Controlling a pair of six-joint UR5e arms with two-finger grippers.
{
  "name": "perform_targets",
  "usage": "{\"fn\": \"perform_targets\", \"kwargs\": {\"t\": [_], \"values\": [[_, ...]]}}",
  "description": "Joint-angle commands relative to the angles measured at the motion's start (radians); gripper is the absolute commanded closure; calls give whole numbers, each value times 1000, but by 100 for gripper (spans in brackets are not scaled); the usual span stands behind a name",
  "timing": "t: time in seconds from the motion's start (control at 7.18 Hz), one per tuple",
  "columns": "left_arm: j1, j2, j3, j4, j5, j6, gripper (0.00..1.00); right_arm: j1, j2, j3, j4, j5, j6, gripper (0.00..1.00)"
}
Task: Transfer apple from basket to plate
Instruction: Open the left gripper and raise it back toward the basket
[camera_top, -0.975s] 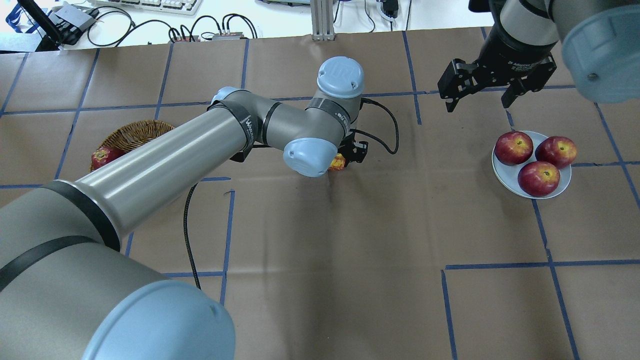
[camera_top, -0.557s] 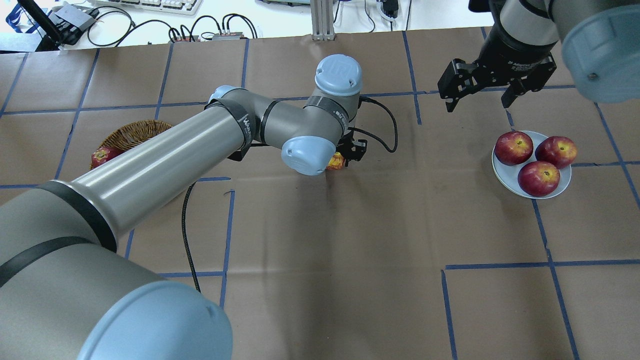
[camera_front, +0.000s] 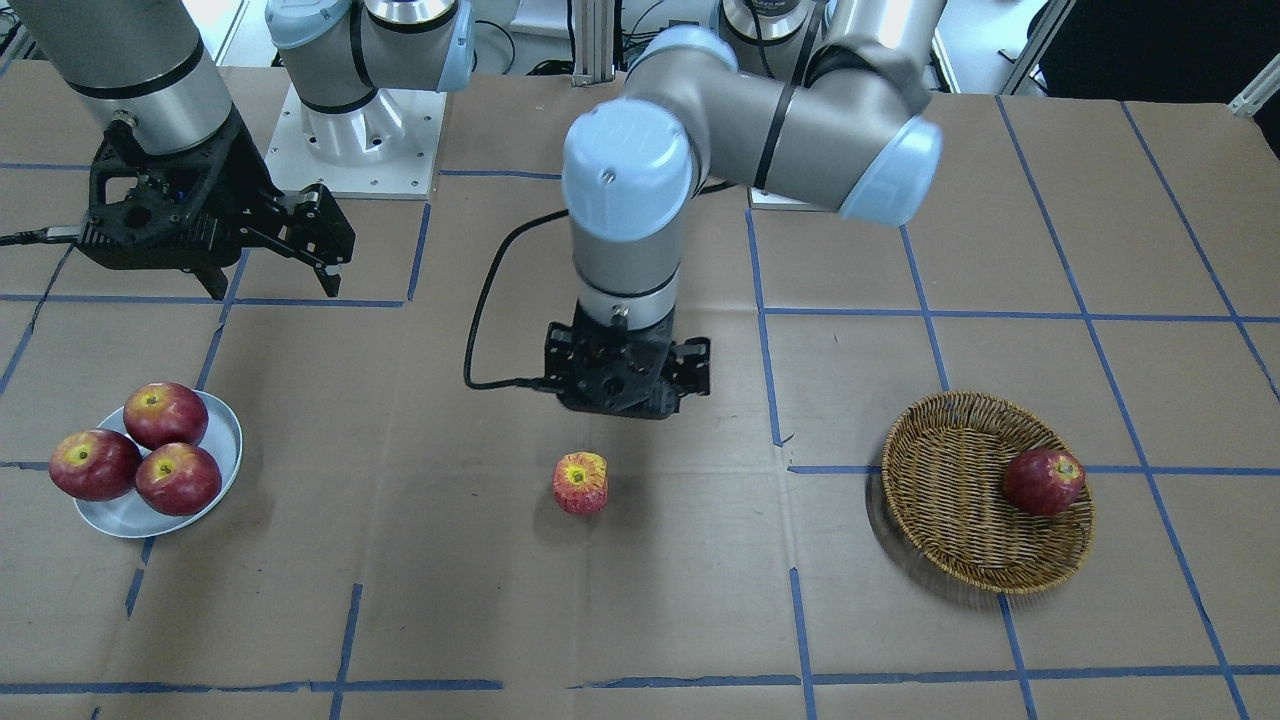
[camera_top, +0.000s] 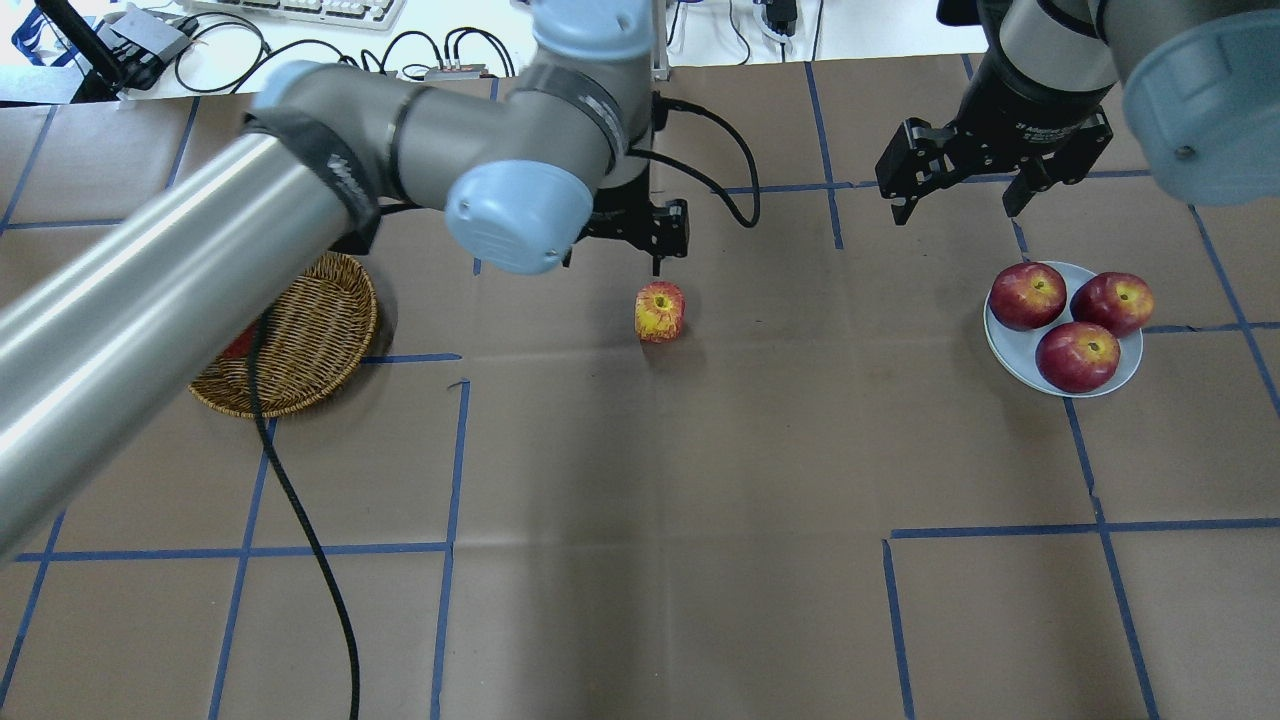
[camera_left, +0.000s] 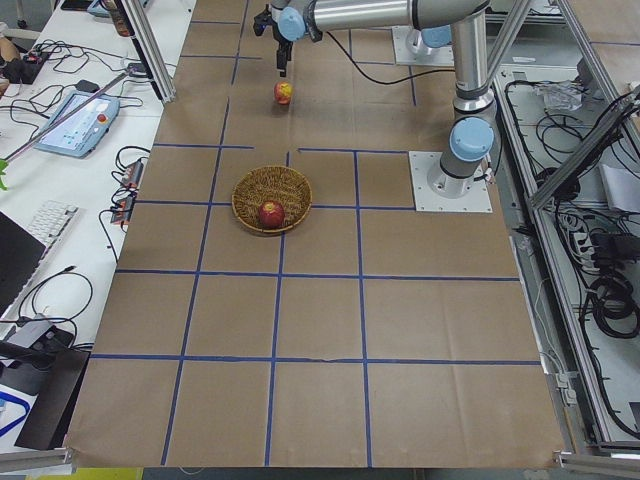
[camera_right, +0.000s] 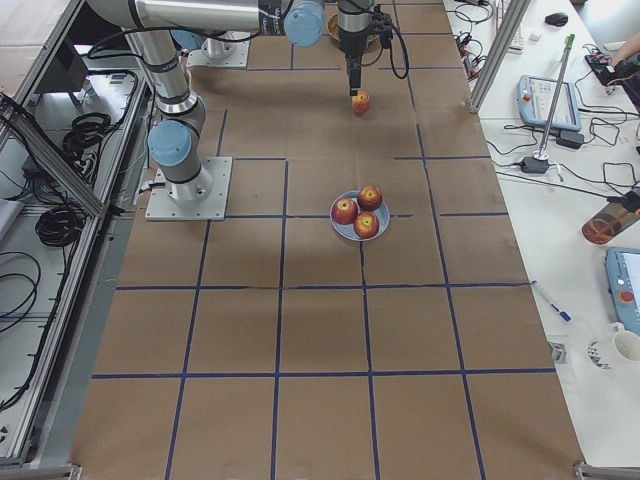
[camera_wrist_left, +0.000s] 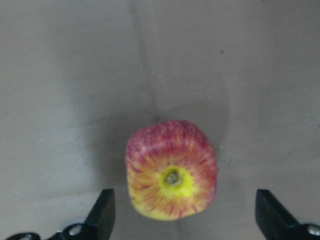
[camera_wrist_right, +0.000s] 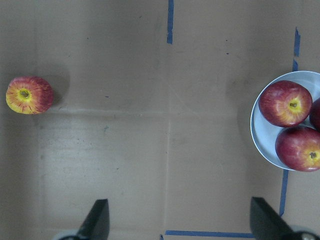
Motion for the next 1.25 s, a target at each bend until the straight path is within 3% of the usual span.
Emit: {"fn": "perform_targets", "kwargs": {"t": [0.0, 0.28, 0.56, 1.11], "values": [[140, 266, 2, -283, -5, 146, 1, 0, 2, -1, -2, -1, 0, 0], [173, 362, -1, -341, -5, 149, 1, 3, 12, -2, -19, 14, 14, 0], [179, 338, -27, -333, 0, 152, 1, 76, 41, -2, -82, 8, 70, 0], [182, 319, -24, -328, -12, 154, 1, 320, 267, -8, -356, -39, 379, 0]]}}
